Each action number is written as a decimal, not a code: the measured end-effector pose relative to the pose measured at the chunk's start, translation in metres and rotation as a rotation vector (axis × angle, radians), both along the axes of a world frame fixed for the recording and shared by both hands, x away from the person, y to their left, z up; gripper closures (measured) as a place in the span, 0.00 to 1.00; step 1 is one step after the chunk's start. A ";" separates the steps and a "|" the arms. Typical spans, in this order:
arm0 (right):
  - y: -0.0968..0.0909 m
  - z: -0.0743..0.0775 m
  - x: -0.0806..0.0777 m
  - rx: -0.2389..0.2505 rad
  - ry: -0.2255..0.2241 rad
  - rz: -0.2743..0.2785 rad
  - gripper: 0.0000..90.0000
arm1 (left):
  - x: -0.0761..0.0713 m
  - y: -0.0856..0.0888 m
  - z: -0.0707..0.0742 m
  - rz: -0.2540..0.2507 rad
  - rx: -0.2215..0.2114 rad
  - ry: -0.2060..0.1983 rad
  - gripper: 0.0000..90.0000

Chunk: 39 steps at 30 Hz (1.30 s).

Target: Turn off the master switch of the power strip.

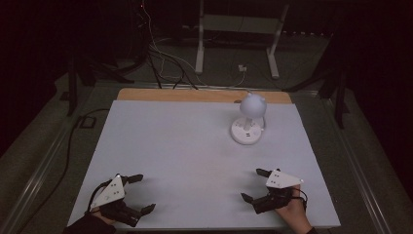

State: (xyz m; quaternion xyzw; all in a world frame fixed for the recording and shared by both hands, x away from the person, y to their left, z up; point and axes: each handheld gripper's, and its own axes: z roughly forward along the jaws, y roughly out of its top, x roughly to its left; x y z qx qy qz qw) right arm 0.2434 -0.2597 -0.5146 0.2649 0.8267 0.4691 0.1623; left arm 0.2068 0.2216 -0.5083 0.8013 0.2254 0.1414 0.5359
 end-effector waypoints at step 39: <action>0.023 0.021 -0.008 0.039 0.046 0.107 0.00 | -0.001 0.000 0.001 -0.014 -0.009 0.003 0.00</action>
